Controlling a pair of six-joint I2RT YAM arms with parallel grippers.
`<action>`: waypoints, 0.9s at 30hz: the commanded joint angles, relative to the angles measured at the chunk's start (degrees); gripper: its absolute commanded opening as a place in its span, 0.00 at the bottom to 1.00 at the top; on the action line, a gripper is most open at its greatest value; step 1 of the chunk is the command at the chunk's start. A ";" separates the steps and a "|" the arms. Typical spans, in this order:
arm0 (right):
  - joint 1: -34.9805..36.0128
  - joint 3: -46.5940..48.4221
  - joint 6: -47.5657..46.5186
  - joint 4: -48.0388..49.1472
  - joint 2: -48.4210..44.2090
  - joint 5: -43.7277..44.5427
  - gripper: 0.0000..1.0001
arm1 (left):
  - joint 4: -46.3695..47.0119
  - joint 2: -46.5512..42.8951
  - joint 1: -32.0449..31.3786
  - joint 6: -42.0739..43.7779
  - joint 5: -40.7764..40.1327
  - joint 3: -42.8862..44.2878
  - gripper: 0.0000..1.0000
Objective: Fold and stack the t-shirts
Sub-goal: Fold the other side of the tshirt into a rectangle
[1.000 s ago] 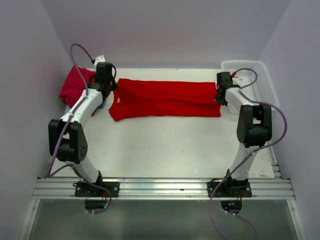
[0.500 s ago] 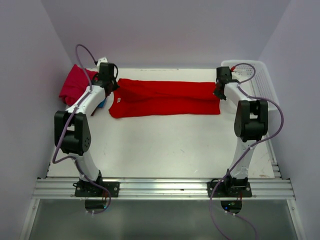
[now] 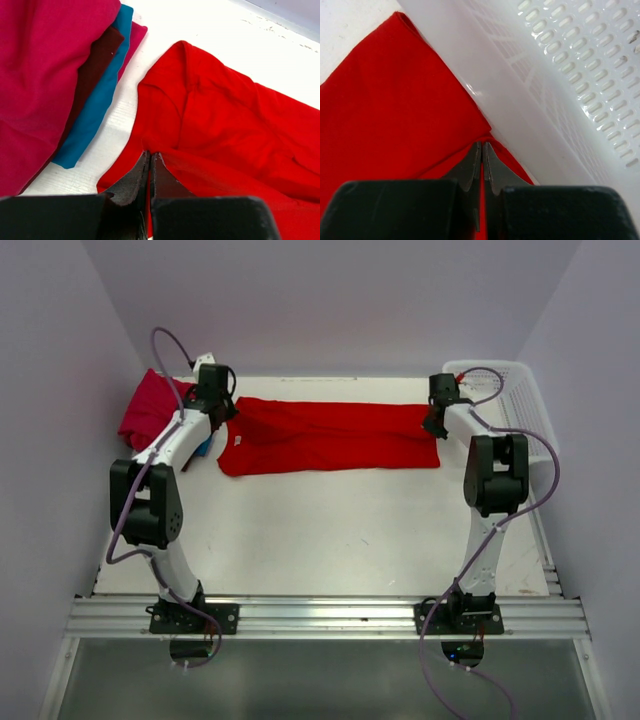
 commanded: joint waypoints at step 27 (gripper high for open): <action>0.27 -15.77 -7.06 21.70 -20.08 -5.97 0.48 | 23.87 -13.52 0.74 -2.64 16.57 -19.39 0.75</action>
